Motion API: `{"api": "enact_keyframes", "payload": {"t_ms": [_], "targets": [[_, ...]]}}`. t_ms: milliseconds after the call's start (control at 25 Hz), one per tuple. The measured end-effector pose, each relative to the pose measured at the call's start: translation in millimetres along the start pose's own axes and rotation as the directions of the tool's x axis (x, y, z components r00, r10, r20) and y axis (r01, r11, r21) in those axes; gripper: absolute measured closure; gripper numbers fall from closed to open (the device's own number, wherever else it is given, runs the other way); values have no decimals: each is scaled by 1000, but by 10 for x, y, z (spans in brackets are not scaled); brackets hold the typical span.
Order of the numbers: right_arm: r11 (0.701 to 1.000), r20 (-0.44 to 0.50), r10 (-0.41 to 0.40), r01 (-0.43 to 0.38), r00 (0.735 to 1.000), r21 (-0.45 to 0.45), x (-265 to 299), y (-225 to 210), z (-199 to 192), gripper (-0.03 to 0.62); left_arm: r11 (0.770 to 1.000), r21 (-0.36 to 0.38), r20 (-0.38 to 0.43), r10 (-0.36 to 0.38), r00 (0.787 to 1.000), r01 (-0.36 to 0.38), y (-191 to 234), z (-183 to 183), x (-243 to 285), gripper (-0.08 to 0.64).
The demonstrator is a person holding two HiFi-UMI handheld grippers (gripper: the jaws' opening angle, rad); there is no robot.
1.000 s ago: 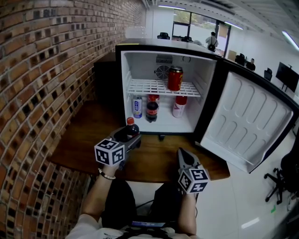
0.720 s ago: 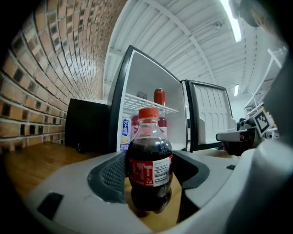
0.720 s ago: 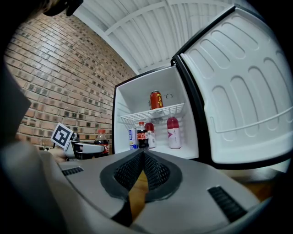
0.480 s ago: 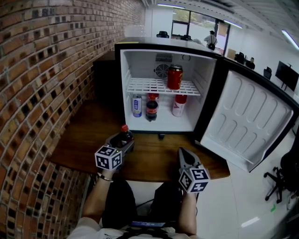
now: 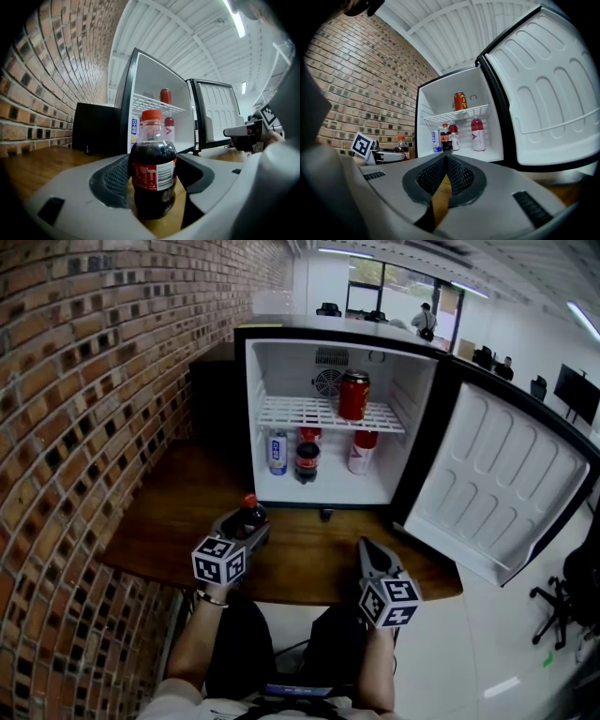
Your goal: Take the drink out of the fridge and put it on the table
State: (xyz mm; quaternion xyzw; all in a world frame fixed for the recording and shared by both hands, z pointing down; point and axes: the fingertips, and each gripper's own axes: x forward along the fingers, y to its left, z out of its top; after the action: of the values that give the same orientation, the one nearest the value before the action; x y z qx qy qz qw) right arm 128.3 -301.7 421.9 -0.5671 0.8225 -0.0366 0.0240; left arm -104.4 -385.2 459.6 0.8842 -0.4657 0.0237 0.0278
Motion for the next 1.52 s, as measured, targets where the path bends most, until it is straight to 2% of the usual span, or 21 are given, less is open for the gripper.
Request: {"api": "enact_keyframes", "payload": {"t_ms": [400, 640, 720, 1080, 1160, 1280, 1520], "targets": [[1000, 3, -9, 9, 1000, 5, -26, -33, -13, 571, 1000, 11, 6, 2, 1000, -2, -23, -18, -10, 259], [1000, 3, -12, 12, 1000, 6, -40, -37, -5, 571, 1000, -6, 2, 5, 1000, -5, -9, -27, -21, 243], [1000, 4, -12, 12, 1000, 7, -43, -42, -6, 571, 1000, -20, 17, 6, 1000, -6, -5, 4, -53, 204], [1000, 2, -3, 3, 1000, 6, -16, -19, -7, 571, 998, -42, 81, 48, 996, -45, -29, 352, -448, 208], [1000, 5, -2, 2, 1000, 4, -17, -10, 11, 571, 998, -24, 74, 67, 995, -65, -63, 467, -535, 253], [1000, 12, -2, 2, 1000, 0, -20, 6, 57, 571, 998, 7, 105, 66, 992, -67, -187, 710, -645, 354], [1000, 12, -10, 10, 1000, -9, -22, -4, 208, 571, 999, 35, 143, -33, 989, 28, -596, 995, -586, 545]]}}
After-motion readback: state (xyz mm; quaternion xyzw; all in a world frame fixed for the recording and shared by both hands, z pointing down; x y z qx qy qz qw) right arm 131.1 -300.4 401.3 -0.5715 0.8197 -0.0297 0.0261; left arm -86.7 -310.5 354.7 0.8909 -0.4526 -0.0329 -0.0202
